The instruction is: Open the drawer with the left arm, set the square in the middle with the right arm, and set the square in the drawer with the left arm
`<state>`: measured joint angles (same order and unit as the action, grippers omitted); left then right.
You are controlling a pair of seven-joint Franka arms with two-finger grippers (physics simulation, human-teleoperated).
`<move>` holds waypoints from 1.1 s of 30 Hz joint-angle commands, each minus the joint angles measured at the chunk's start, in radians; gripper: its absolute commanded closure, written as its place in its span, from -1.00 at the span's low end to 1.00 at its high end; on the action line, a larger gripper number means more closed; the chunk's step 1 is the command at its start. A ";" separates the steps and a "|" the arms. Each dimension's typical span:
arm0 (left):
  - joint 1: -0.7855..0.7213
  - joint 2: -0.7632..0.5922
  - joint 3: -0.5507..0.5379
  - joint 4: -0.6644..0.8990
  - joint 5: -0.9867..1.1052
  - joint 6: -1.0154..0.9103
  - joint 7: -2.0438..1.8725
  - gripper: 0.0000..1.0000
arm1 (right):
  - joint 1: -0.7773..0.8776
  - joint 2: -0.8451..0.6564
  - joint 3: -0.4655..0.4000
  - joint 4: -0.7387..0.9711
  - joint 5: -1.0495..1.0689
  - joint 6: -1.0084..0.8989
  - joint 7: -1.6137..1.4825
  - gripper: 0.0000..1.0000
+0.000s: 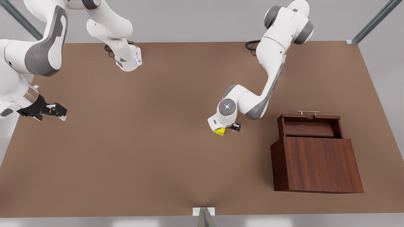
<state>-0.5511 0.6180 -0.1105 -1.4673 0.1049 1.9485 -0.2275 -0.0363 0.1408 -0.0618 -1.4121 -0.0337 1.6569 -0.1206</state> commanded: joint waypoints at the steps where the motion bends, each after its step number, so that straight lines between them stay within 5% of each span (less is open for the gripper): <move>1: -0.016 0.012 0.000 -0.001 0.015 0.066 0.583 -1.00 | 0.006 0.005 0.000 0.027 0.001 -0.063 -0.016 -1.00; 8: -0.036 0.031 0.009 -0.114 0.010 0.214 0.389 -1.00 | 0.007 0.016 0.000 0.044 0.028 -0.082 -0.014 -1.00; 33: -0.039 0.114 0.009 -0.140 0.012 0.244 -0.029 -1.00 | 0.004 0.019 -0.003 0.045 0.028 -0.068 -0.013 -1.00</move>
<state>-0.5904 0.7303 -0.1012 -1.6087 0.1159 2.1795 -0.1403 -0.0331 0.1602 -0.0643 -1.3673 -0.0063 1.5863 -0.1318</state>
